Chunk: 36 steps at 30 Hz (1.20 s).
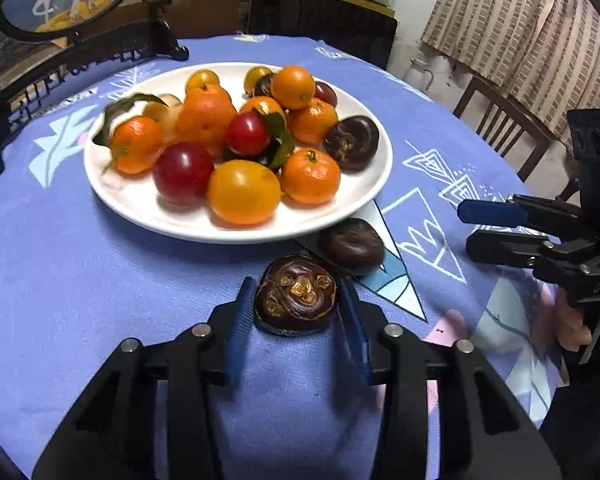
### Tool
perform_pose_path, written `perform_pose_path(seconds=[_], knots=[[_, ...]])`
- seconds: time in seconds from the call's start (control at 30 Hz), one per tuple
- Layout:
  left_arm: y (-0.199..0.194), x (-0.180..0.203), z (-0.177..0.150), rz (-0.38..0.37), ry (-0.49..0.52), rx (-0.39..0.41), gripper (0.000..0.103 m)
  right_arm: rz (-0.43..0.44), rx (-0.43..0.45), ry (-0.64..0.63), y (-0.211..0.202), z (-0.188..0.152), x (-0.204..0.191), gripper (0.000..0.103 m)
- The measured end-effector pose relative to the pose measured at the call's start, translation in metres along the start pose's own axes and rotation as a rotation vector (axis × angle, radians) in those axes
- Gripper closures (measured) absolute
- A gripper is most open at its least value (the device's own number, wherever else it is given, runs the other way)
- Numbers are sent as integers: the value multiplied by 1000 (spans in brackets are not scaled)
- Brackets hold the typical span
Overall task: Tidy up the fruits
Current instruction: 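Grasp a dark brown fruit with the left tool while the right tool grasps another, then carry both brown fruits onto the white plate and open both tools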
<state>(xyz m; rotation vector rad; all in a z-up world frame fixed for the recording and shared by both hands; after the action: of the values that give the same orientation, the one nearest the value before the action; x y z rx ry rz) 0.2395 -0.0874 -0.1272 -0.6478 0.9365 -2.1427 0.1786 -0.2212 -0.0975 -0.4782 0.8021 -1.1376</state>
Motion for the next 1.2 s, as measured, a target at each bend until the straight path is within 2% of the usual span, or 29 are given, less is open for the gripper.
perform_pose_path(seconds=[0.1, 0.23, 0.33, 0.47, 0.5, 0.53, 0.63, 0.8, 0.9, 1.07, 1.2], knots=[[-23, 3, 1, 13, 3, 66, 62, -8, -13, -17, 1, 0, -4, 48], [-51, 0, -3, 94, -7, 119, 62, -14, -51, -95, 13, 2, -24, 48], [-75, -5, -6, 114, -35, 159, 62, -59, -83, -178, 36, 5, -42, 48], [-88, -9, -12, 146, -33, 167, 62, -133, -113, -231, 63, 11, -53, 49], [-88, -9, -13, 154, -35, 164, 62, -152, -118, -231, 68, 12, -53, 59], [-89, -11, -16, 158, -42, 162, 62, -169, -136, -217, 74, 13, -51, 62], [-86, -13, -19, 164, -62, 158, 62, -162, -133, -199, 72, 10, -49, 62], [-83, -6, -18, 165, -61, 167, 62, -97, -43, -140, 26, 9, -42, 62], [-84, -1, -6, 159, -66, 183, 62, -61, 23, -91, -6, 23, -30, 62], [-84, 15, 36, 176, -46, 230, 62, -52, 122, -53, -44, 62, -17, 62], [-76, 18, 65, 191, -46, 243, 62, -71, 168, -55, -50, 89, -12, 62]])
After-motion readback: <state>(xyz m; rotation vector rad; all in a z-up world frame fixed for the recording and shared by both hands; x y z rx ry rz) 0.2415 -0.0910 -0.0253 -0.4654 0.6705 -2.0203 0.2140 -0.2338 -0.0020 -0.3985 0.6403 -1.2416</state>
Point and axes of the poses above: each gripper's, at about its wrist camera, not at the fingertips, and y roughly the way its jaws point, x to its right, z to its top, the point moved 8 cm from there along y, roughly the way its jaws point
